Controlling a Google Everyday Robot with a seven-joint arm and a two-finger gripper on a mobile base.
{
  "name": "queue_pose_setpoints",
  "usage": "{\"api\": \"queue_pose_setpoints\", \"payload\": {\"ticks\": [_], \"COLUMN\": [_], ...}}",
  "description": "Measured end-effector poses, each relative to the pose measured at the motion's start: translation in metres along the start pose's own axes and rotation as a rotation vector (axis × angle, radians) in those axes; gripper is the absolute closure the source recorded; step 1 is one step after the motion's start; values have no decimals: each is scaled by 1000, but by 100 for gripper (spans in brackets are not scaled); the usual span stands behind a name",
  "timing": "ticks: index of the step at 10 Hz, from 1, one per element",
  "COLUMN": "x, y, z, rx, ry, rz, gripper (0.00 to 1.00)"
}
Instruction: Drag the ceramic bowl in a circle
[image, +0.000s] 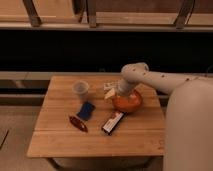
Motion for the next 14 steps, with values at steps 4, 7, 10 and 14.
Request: {"api": "queue_pose_setpoints", "payload": {"ticks": [4,7,10,14], "x": [-8,-16,-13,-22], "y": [-9,2,11,28], "z": [37,54,67,71], "rx": [0,0,-19,-38], "ry": [63,113,166,185], "rz": [-25,-79,-108,-145], "gripper": [20,28,58,96]}}
